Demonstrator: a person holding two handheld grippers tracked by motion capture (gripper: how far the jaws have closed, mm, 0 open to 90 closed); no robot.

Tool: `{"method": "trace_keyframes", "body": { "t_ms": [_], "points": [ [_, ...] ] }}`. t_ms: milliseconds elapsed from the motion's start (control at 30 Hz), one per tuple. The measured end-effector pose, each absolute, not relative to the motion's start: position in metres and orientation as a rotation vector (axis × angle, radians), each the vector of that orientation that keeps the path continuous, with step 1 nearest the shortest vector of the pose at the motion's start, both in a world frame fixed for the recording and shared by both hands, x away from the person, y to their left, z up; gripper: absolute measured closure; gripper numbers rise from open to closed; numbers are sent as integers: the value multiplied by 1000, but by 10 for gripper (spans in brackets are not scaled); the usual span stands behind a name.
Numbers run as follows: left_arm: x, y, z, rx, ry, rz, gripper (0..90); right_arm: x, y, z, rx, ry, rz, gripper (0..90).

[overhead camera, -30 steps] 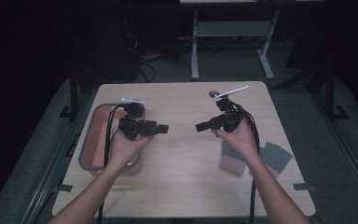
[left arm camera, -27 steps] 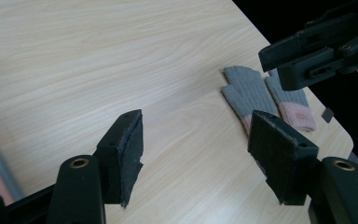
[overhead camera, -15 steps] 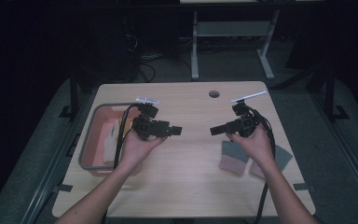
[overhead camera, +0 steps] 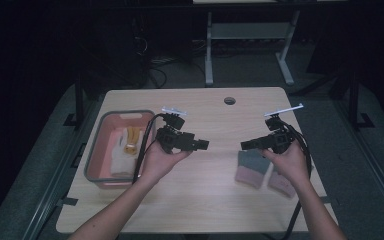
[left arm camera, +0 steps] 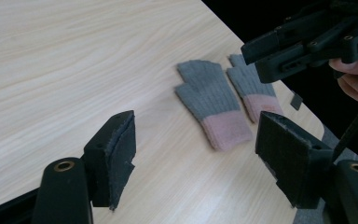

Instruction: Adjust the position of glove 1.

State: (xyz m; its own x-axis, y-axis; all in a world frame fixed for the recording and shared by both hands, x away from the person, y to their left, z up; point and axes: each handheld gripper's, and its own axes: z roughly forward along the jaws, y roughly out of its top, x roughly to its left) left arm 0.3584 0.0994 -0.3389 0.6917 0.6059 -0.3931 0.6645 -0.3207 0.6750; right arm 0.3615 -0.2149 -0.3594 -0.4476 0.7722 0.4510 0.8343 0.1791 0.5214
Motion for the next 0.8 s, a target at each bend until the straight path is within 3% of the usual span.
{"method": "trace_keyframes", "body": {
  "t_ms": [800],
  "points": [
    [343,49,-354,2049,876,-156,272,332,-275,-394,-1784,-2369,-1008,453]
  ]
}}
